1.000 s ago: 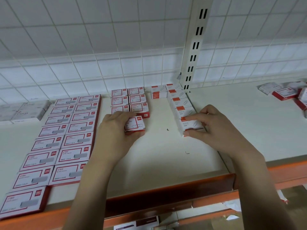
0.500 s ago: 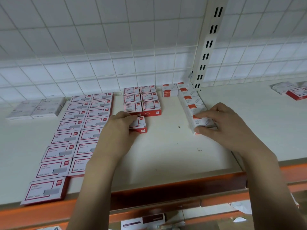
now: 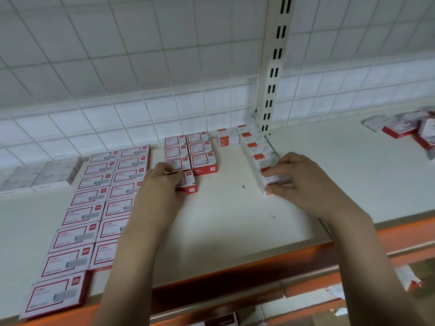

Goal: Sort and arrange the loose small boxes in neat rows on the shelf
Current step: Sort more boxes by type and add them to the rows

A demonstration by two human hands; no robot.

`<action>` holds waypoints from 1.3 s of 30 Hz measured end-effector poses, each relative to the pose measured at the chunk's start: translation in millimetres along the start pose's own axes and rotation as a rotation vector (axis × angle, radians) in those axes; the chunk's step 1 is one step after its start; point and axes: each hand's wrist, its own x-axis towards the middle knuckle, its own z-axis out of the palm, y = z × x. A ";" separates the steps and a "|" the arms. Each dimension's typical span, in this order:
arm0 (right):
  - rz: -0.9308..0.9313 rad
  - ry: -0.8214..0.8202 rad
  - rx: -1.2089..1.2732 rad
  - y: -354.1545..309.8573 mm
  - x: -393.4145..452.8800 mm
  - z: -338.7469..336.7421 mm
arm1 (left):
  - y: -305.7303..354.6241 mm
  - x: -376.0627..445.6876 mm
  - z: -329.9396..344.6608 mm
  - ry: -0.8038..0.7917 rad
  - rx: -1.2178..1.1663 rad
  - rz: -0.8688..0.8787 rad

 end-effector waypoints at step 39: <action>0.033 0.201 -0.173 -6.3 -30.8 -7.9 | 65.8 -7.4 0.7 -0.045 0.022 0.187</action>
